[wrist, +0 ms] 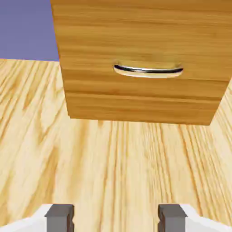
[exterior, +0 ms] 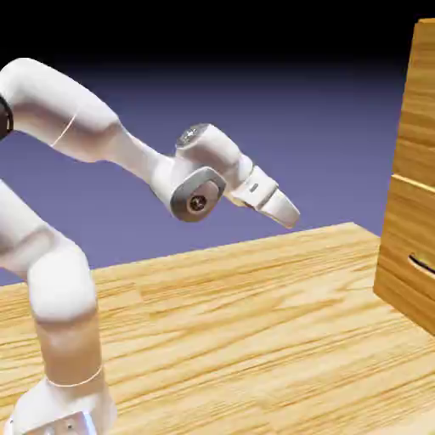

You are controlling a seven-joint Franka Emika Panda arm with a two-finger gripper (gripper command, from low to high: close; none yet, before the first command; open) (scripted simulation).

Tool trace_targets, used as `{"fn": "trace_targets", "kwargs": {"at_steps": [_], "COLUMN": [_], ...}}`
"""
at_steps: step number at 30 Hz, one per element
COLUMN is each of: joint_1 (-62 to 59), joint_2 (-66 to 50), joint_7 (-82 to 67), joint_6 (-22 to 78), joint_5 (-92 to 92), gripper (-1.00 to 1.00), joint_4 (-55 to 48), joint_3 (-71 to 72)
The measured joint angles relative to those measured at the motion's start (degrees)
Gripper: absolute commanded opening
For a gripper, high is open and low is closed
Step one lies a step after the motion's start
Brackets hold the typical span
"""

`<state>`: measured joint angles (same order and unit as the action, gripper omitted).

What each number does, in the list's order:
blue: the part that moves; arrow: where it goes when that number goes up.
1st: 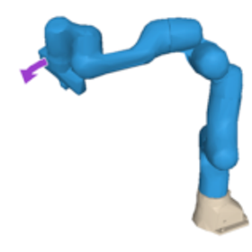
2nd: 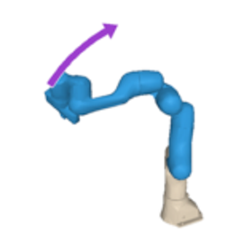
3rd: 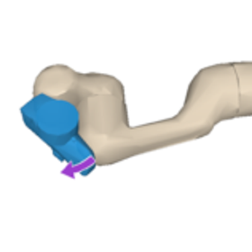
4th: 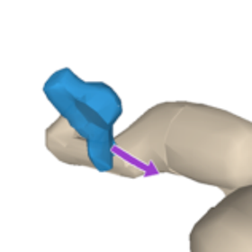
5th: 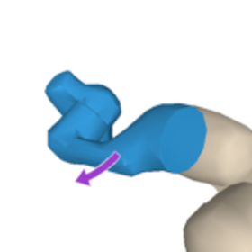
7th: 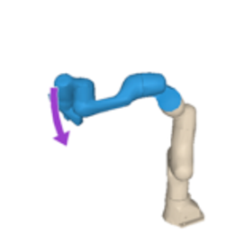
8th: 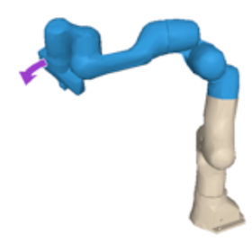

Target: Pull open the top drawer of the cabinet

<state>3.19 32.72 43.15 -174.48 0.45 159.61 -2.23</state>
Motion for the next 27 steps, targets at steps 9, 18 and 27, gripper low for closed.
{"fn": "trace_targets", "kwargs": {"at_steps": [9, 18, 27], "joint_1": [18.7, 37.4, 56.1], "joint_2": [0.5, 0.9, 1.4], "joint_7": [5.2, 10.4, 15.5], "joint_6": [-3.5, -7.1, -10.6], "joint_5": [3.4, 6.7, 10.1], "gripper": [0.0, 0.0, 0.0], "joint_4": [-10.4, -20.8, -31.1], "joint_3": [-16.6, -33.3, -49.9]}}
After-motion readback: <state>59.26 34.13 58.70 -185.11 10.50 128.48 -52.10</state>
